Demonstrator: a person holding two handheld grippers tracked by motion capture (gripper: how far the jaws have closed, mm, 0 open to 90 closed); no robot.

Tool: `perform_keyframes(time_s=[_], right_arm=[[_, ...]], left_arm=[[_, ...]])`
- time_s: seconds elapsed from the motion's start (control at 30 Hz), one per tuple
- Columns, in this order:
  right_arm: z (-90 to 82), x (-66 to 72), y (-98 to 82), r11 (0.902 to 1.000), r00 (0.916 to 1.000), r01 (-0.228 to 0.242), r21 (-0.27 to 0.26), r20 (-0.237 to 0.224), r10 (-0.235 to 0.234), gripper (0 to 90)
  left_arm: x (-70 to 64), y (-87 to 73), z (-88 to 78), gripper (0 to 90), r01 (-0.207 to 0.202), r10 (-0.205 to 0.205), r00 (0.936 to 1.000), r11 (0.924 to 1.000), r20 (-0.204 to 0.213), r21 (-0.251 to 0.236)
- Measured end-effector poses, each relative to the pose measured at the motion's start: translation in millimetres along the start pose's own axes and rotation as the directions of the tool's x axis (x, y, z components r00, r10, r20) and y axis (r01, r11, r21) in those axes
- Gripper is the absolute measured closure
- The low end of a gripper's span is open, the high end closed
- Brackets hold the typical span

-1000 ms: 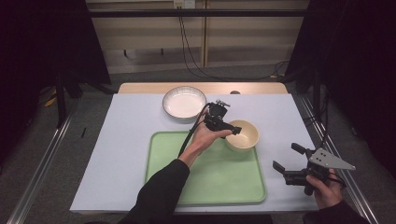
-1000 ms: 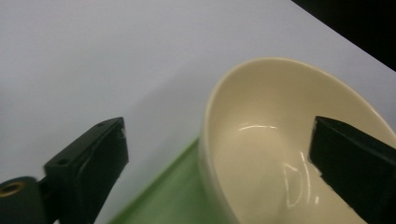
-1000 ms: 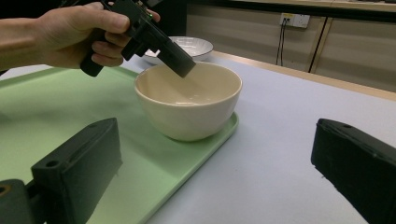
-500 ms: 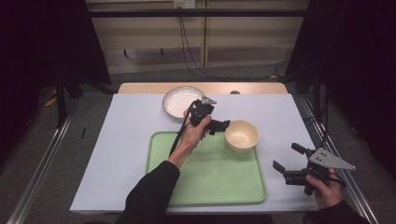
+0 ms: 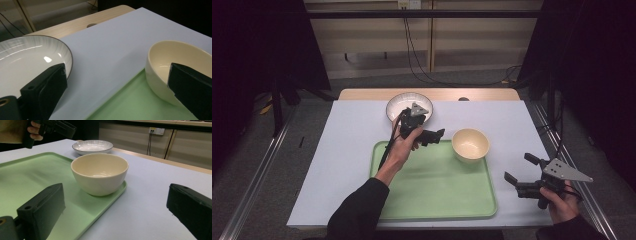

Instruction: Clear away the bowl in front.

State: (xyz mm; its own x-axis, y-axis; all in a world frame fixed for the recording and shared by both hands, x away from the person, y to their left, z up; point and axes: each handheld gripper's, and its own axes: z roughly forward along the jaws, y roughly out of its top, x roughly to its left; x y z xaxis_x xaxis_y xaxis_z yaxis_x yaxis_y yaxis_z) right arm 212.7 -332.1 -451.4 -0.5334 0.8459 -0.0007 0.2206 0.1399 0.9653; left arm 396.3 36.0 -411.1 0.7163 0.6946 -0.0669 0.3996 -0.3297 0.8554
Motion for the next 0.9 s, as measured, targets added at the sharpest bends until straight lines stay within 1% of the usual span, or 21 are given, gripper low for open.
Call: perform_keyframes(time_s=[0.03,0.07,0.1,0.17,0.2,0.23,0.3,0.33,0.37,0.43,0.47,0.5,0.53,0.57,0.6,0.63,0.7,0.73,0.8,0.83,0.9], right_arm=[[0.0,0.0,0.0,1.0,1.0,0.0,0.0,0.0,0.0,1.4],[0.1,0.0,0.1,1.0,1.0,0.003,0.001,-0.001,-0.003,1.4],[0.1,0.0,0.1,1.0,1.0,0.003,0.001,-0.001,-0.003,1.4],[0.2,0.4,0.0,1.0,1.0,-0.002,0.005,0.001,0.002,1.4],[0.0,0.3,0.1,1.0,1.0,0.0,0.003,-0.001,0.0,1.4],[0.0,0.3,0.1,1.0,1.0,0.0,0.003,-0.001,0.0,1.4],[0.1,0.1,0.2,1.0,1.0,-0.001,0.0,-0.001,0.001,1.4],[0.0,0.2,0.2,1.0,1.0,-0.001,-0.001,-0.001,0.001,1.4],[0.0,0.2,0.2,1.0,1.0,-0.001,-0.001,-0.001,0.001,1.4],[0.2,0.2,0.2,1.0,1.0,-0.001,-0.003,-0.006,0.001,1.4],[0.0,0.2,0.4,1.0,1.0,-0.002,-0.003,-0.004,0.002,1.4],[0.0,0.2,0.4,1.0,1.0,-0.002,-0.003,-0.004,0.002,1.4],[0.2,0.2,0.4,1.0,1.0,-0.002,-0.003,-0.005,0.002,1.4],[-0.1,0.3,0.4,1.0,1.0,0.0,0.0,0.0,0.0,1.4],[0.0,0.4,0.5,1.0,1.0,0.0,0.0,0.0,0.0,1.4],[0.2,0.4,0.4,1.0,1.0,0.001,0.001,0.002,-0.001,1.4],[0.2,0.6,0.4,1.0,1.0,0.0,0.003,0.002,0.0,1.4],[0.3,0.5,0.4,1.0,1.0,0.001,0.003,0.002,-0.001,1.4],[0.2,0.6,0.4,1.0,1.0,-0.001,0.005,0.003,0.001,1.4],[0.2,0.5,0.3,1.0,1.0,0.001,0.003,0.002,-0.001,1.4],[0.3,0.5,0.3,1.0,1.0,-0.001,0.005,0.004,0.001,1.4]], left_arm=[[0.0,0.0,0.0,2.6,0.0,0.0,1.0,1.0,0.0,0.0],[1.4,-1.0,-3.1,2.7,0.0,-0.001,0.9999,0.9999,-0.013,-0.013],[3.2,-1.4,-5.9,2.7,0.001,-0.001,0.9997,0.9999,-0.023,-0.017],[6.9,-2.6,-15.0,2.6,0.014,-0.016,0.9987,0.9993,-0.048,-0.036],[7.9,-3.5,-18.2,2.5,0.014,-0.017,0.9984,0.999,-0.055,-0.043],[7.9,-3.5,-18.2,2.5,0.014,-0.017,0.9984,0.999,-0.055,-0.043],[9.4,-5.3,-24.5,2.6,0.016,-0.019,0.9978,0.9987,-0.063,-0.049],[10.5,-7.8,-30.9,2.5,0.019,-0.023,0.9978,0.9982,-0.063,-0.057],[10.5,-7.8,-30.9,2.6,0.019,-0.023,0.9978,0.9982,-0.063,-0.057],[11.2,-9.8,-38.3,2.7,0.017,-0.021,0.9974,0.9981,-0.069,-0.059],[13.1,-11.7,-45.5,2.7,0.002,-0.006,0.9975,0.9982,-0.07,-0.059],[13.1,-11.7,-45.5,2.7,0.002,-0.006,0.9975,0.9982,-0.07,-0.059],[13.2,-12.8,-48.2,2.6,0.02,-0.024,0.9976,0.9972,-0.065,-0.072],[13.8,-14.1,-51.3,2.6,0.027,-0.032,0.9974,0.9967,-0.064,-0.076],[13.9,-15.3,-53.8,2.5,0.03,-0.035,0.997,0.9964,-0.068,-0.08],[14.3,-16.5,-56.7,2.7,0.021,-0.027,0.9966,0.9969,-0.078,-0.077],[14.9,-19.8,-65.3,2.7,0.036,-0.044,0.9938,0.9958,-0.102,-0.084],[14.9,-19.8,-65.3,3.0,0.036,-0.044,0.9938,0.9958,-0.102,-0.084],[16.7,-21.5,-73.2,3.0,0.027,-0.037,0.9928,0.9959,-0.113,-0.086],[18.7,-24.6,-80.6,2.9,0.038,-0.05,0.9909,0.9942,-0.125,-0.101],[21.2,-27.9,-87.3,2.9,0.033,-0.047,0.9911,0.9933,-0.125,-0.111]])
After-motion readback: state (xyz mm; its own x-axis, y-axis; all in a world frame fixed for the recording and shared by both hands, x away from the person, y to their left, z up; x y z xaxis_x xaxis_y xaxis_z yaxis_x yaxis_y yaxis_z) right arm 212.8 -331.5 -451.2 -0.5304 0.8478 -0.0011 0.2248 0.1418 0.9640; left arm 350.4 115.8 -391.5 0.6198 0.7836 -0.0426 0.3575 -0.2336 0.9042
